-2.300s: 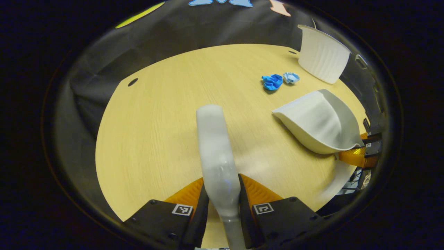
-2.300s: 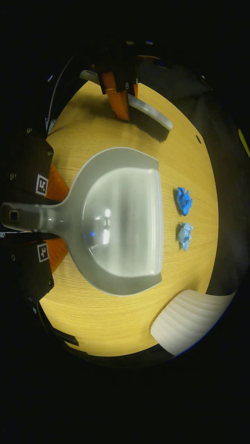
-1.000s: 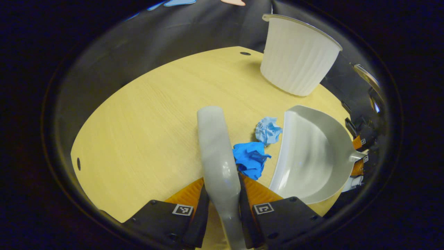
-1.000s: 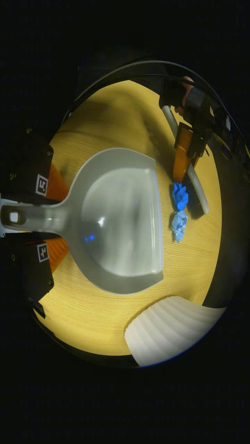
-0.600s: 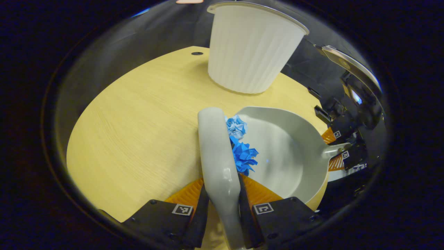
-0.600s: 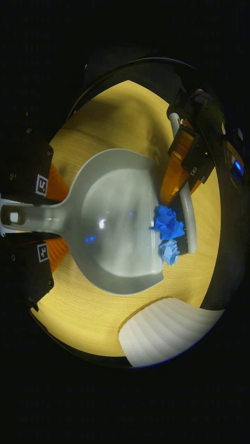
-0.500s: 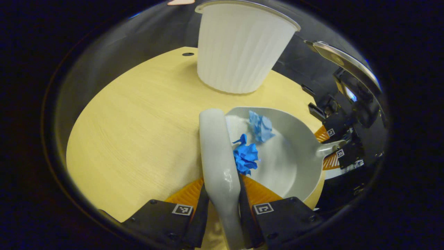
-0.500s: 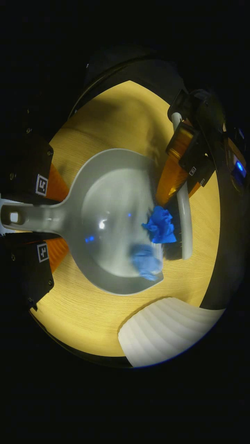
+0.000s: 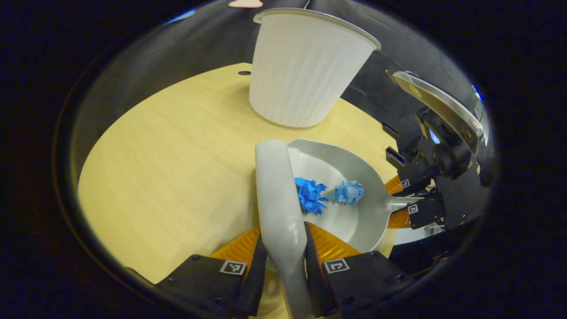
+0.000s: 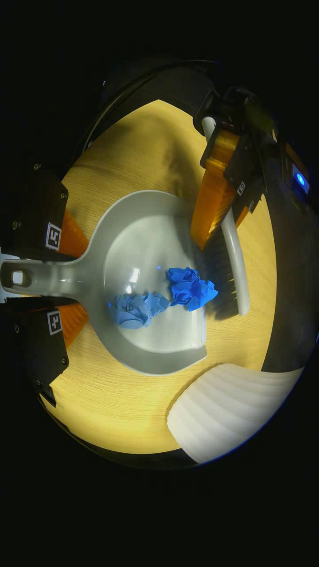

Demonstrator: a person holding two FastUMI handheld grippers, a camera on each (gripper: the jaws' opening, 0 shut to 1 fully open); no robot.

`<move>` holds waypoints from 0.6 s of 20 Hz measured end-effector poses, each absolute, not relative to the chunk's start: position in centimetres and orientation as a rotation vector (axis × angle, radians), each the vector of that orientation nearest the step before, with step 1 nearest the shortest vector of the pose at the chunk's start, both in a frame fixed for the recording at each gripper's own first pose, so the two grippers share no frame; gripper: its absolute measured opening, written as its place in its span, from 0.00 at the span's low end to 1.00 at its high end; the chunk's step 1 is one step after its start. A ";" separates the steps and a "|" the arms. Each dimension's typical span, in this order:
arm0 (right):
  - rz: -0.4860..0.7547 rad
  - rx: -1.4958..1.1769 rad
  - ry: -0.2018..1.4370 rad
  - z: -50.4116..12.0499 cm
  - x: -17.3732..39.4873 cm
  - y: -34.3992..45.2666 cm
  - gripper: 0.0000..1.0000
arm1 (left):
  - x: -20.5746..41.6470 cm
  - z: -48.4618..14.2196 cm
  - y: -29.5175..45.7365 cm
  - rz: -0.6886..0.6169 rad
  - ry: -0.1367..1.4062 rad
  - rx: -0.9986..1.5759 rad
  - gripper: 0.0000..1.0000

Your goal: Pick up the small broom and dustpan from the desktop, sweep the trash into the dustpan with the broom, and then empty the trash into the garbage bin.

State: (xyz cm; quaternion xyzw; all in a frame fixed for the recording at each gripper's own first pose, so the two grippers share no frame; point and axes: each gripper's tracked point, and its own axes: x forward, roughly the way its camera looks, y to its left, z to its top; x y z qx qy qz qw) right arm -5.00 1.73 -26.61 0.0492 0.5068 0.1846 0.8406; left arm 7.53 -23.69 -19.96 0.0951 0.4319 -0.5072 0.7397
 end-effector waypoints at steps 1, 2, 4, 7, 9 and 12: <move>0.380 0.095 1.058 -26.6 -5.0 1.8 0.35 | 7.8 -19.8 -23.4 -1.090 0.938 0.197 0.48; 0.369 0.092 1.047 -26.5 -5.0 1.8 0.35 | 8.1 -19.5 -22.9 -1.066 0.928 0.185 0.48; 0.348 0.115 1.026 -25.6 -5.2 1.5 0.34 | 8.4 -19.1 -21.7 -1.017 0.911 0.159 0.47; 0.325 0.107 1.019 -26.2 -4.6 1.7 0.30 | 8.8 -18.5 -18.6 -0.929 0.882 0.115 0.47; 0.326 0.102 1.002 -26.0 -4.7 1.8 0.30 | 8.3 -19.0 -15.7 -0.863 0.871 0.080 0.47; 0.333 0.081 0.974 -26.6 -4.5 1.6 0.30 | 7.3 -21.4 -13.4 -0.785 0.869 0.056 0.49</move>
